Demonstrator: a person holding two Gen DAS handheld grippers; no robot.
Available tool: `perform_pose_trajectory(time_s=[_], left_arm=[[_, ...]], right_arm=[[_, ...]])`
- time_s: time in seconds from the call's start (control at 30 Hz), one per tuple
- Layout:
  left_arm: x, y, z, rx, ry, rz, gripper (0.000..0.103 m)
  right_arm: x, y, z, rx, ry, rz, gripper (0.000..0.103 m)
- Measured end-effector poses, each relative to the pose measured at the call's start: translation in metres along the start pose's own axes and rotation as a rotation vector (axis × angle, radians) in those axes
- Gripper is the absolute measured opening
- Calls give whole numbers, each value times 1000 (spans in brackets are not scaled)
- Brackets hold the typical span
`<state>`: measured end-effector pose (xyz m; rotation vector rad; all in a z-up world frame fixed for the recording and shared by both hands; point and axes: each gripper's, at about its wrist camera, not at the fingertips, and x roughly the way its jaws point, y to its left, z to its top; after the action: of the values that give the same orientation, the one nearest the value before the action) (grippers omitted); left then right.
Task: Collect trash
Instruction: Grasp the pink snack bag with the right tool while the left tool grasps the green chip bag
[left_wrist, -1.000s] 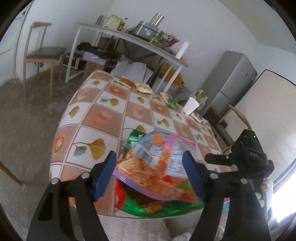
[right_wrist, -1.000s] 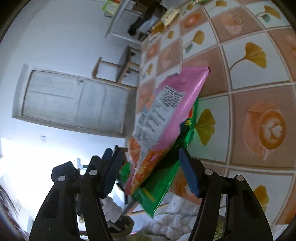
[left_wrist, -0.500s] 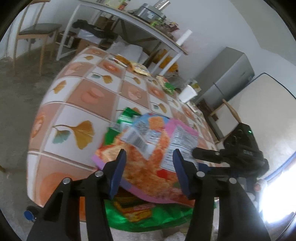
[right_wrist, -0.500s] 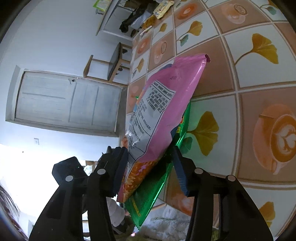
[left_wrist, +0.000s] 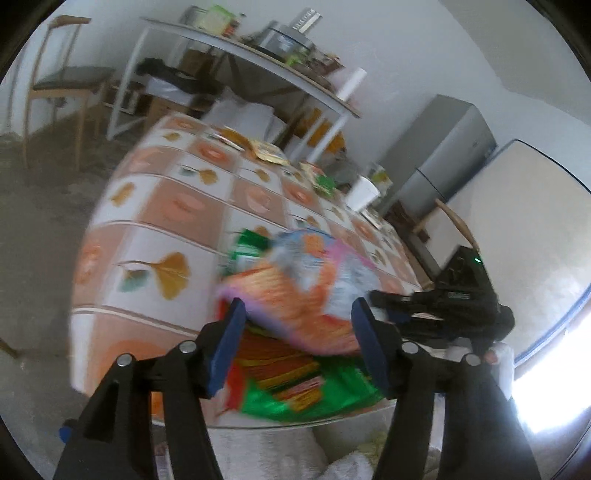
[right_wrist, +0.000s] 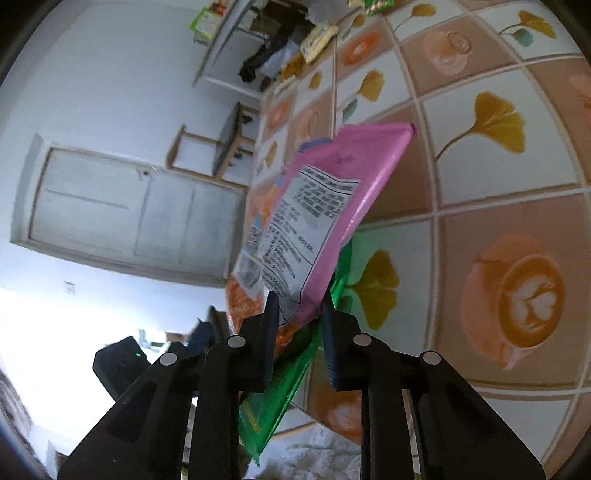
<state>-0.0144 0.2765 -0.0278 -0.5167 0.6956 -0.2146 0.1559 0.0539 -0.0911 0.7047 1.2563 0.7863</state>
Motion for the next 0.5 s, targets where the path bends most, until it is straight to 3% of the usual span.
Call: perform_pose_trajectory(time_s=[0.23,0.5], left_arm=[[10,24,-7,-121,105,40,62],[42,29,-11,-190,229,28,61]], right_arm=[[-33,-19,2,36,-78,30,18],[-35,-30,-5,47,-72,18,18]])
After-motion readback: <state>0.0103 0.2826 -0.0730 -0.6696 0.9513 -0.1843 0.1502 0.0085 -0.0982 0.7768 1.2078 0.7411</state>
